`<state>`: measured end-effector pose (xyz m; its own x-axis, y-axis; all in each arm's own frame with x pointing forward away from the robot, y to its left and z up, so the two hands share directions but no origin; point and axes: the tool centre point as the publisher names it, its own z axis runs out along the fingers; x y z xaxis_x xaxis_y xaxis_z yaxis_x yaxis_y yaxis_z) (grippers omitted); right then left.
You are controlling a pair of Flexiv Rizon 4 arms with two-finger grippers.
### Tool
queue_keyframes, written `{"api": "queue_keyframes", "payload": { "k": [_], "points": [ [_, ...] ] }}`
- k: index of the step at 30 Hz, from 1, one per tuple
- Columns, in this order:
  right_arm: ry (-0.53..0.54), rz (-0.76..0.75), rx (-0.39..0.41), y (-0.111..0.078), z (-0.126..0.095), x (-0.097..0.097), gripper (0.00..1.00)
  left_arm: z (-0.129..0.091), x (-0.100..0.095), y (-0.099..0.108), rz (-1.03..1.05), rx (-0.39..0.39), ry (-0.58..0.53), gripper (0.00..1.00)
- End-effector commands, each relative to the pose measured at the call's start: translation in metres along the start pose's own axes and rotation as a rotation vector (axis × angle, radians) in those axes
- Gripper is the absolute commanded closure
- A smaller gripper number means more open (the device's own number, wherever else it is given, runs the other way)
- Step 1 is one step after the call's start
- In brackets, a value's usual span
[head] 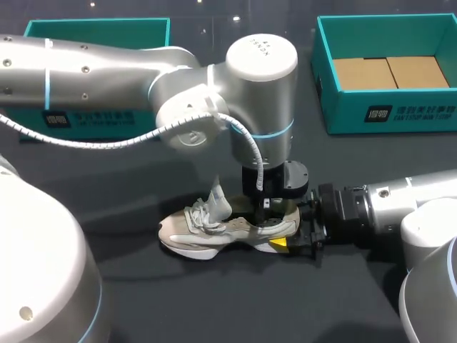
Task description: Take the shoe out of the shoebox, open the shoe tongue, remove and reinsert the insole, then place the shoe into the shoebox
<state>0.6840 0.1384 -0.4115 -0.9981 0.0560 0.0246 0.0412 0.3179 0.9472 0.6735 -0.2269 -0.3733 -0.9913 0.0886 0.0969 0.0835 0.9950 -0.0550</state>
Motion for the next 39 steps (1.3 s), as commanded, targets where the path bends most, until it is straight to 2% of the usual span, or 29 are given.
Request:
{"api": "queue_keyframes", "payload": {
  "k": [1,12,19,20,21,23,27,29,34,39],
  "points": [
    [0.000,0.000,0.002,0.000,0.001,0.000,1.00,0.003,0.003,0.012,-0.009,0.014,0.005,1.00],
    [0.000,0.000,0.002,0.000,0.001,0.000,1.00,0.008,0.008,0.034,-0.034,-0.003,0.005,1.00],
    [0.000,0.000,0.002,0.000,0.001,0.000,1.00,0.009,0.018,0.034,-0.001,-0.011,-0.027,1.00],
    [0.000,0.000,0.002,0.000,0.001,0.000,1.00,0.009,0.019,0.033,0.003,-0.014,-0.032,0.97],
    [0.000,0.000,0.002,0.000,0.001,0.000,1.00,0.010,0.020,0.033,0.003,-0.014,-0.033,0.88],
    [0.000,0.000,0.002,0.000,0.001,0.000,1.00,0.011,0.019,0.033,0.003,-0.004,-0.039,0.76],
    [0.000,0.000,0.002,0.000,0.001,0.000,1.00,0.016,0.016,0.034,-0.010,0.004,-0.047,0.69],
    [0.000,0.000,0.002,0.000,0.001,0.000,1.00,0.020,0.014,0.033,-0.012,-0.007,-0.065,0.62],
    [0.000,0.000,0.002,0.000,0.001,0.000,1.00,0.029,0.009,0.028,-0.006,-0.032,-0.107,0.64],
    [0.000,0.000,0.002,0.000,0.001,0.000,1.00,0.037,0.007,0.023,0.018,-0.057,-0.158,0.61]
  ]
}}
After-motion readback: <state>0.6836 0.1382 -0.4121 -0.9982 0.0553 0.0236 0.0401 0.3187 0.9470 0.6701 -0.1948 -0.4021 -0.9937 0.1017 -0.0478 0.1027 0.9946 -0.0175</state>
